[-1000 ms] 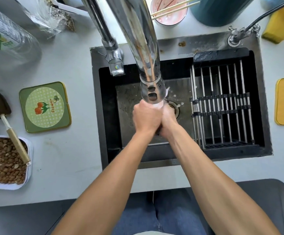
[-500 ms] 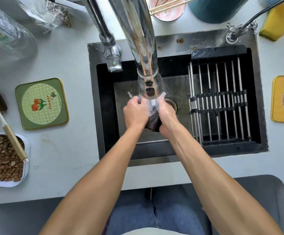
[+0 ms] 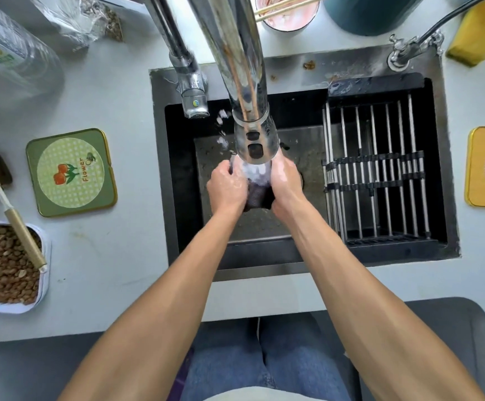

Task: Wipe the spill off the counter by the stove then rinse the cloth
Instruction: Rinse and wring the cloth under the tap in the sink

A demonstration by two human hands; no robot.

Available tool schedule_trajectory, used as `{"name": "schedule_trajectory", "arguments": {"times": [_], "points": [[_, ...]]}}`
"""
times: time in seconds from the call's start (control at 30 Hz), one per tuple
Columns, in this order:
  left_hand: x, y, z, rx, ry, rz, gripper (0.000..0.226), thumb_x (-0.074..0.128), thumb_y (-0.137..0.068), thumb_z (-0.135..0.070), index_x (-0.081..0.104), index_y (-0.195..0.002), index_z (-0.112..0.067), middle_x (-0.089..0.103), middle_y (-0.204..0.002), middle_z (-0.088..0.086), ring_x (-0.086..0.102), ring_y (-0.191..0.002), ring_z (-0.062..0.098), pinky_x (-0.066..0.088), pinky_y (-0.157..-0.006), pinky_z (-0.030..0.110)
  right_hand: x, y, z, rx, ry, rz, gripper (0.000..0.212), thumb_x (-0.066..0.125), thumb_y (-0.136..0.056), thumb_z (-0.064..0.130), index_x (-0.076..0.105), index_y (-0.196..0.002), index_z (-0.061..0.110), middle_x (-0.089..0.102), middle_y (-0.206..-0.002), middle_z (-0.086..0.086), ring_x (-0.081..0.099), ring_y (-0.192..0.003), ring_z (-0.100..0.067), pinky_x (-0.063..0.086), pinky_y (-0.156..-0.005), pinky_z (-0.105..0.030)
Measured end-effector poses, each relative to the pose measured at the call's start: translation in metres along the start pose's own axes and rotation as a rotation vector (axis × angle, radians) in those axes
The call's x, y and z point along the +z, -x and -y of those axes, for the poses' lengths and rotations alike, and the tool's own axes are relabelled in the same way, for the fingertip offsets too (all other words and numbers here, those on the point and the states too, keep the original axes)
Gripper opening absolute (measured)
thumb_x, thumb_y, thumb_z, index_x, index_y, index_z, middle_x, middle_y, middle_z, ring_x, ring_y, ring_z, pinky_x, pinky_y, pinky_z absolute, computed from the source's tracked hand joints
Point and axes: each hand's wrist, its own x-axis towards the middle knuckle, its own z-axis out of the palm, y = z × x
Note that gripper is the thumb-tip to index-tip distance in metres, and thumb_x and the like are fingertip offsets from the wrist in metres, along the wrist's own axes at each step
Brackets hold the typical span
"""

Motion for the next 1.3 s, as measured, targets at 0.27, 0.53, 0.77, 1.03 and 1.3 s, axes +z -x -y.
{"name": "schedule_trajectory", "arguments": {"times": [0.27,0.53,0.77,1.03,1.3], "points": [[0.021,0.027,-0.013,0.198,0.017,0.083,0.039,0.062,-0.089,-0.06,0.076,-0.089,-0.023,0.076,-0.079,-0.01,0.07,-0.079,0.009,0.046,-0.064,0.018,0.001,0.014,-0.028,0.136,-0.15,0.014,0.038,0.039,-0.111,0.045,0.062,-0.096,0.018,0.069,-0.073,0.0,0.066,-0.069,-0.014,0.053,-0.069,-0.027],[-0.004,0.005,0.026,0.114,0.096,0.227,0.042,0.077,-0.092,-0.041,0.05,-0.065,-0.024,0.053,-0.06,-0.015,0.048,-0.06,0.005,0.041,-0.065,0.033,-0.037,0.003,-0.028,0.113,0.271,0.017,0.03,0.053,-0.106,0.039,0.074,-0.095,0.02,0.079,-0.105,-0.003,0.074,-0.108,-0.025,0.055,-0.107,-0.049],[-0.005,0.027,0.026,0.25,0.01,0.165,0.036,0.076,-0.089,-0.05,0.058,-0.075,-0.023,0.06,-0.065,-0.011,0.052,-0.059,0.002,0.041,-0.058,0.019,-0.042,0.019,-0.024,0.004,0.523,0.019,0.041,0.051,-0.103,0.055,0.067,-0.122,0.022,0.07,-0.121,0.002,0.066,-0.115,-0.02,0.055,-0.103,-0.048],[-0.007,0.035,0.026,0.277,-0.021,0.221,0.011,0.077,-0.092,-0.034,0.07,-0.097,-0.027,0.07,-0.081,-0.01,0.066,-0.074,0.005,0.05,-0.064,0.014,-0.027,0.029,-0.023,-0.062,0.25,0.195,0.032,0.058,-0.103,0.03,0.073,-0.113,0.003,0.08,-0.102,-0.012,0.077,-0.091,-0.02,0.062,-0.071,-0.033],[-0.02,0.028,0.027,-0.112,0.59,0.351,0.011,0.076,-0.1,-0.019,0.07,-0.106,-0.013,0.077,-0.105,0.014,0.071,-0.09,0.023,0.058,-0.085,0.046,-0.034,0.018,-0.028,-0.094,0.111,0.087,0.026,0.044,-0.111,0.017,0.069,-0.117,0.015,0.082,-0.101,-0.004,0.08,-0.095,-0.021,0.065,-0.069,-0.032]]}}
